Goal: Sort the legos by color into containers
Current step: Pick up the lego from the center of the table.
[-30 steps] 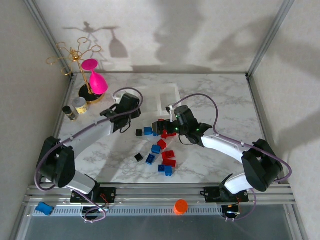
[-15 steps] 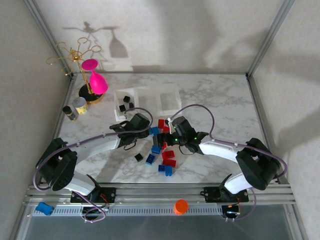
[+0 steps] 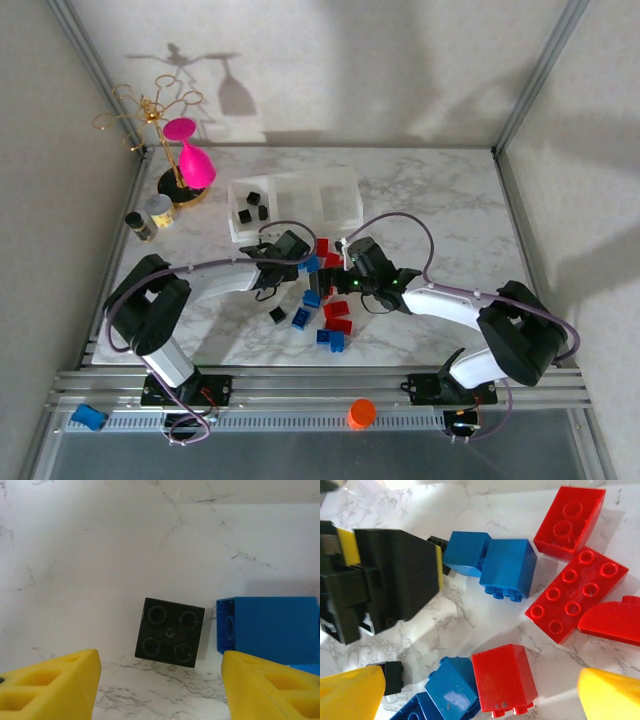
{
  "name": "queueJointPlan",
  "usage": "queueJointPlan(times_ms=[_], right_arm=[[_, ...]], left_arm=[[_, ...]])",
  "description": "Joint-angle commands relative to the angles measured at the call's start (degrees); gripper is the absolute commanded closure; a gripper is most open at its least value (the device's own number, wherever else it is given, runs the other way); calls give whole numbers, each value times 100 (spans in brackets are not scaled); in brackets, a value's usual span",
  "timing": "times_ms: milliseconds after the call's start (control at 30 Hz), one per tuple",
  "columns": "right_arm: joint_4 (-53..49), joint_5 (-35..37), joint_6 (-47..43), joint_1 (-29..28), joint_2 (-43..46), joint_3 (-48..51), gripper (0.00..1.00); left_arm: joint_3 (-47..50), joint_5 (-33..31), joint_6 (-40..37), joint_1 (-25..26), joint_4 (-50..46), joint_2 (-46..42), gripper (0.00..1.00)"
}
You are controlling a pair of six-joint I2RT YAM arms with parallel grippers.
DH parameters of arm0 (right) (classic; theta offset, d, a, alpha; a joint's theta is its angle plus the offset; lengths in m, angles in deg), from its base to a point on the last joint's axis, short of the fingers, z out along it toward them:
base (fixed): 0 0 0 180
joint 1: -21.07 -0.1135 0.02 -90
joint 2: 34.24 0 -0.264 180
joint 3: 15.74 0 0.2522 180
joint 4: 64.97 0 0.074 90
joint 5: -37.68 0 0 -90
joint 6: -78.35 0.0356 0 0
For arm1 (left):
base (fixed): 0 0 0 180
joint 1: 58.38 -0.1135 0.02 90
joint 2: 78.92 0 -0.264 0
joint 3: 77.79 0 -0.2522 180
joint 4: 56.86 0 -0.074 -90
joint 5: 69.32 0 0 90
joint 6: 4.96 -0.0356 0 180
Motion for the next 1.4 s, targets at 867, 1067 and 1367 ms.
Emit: queueJointPlan(times_ms=[867, 1067, 1367], right_arm=[[-107, 318, -55, -41, 200, -145, 1], [-176, 246, -58, -44, 372, -249, 1], [-239, 215, -24, 42, 516, -491, 1]], left_arm=[[-106, 136, -163, -339, 84, 66, 64], [68, 91, 11, -338, 47, -506, 65], [-504, -416, -140, -540, -450, -838, 65]])
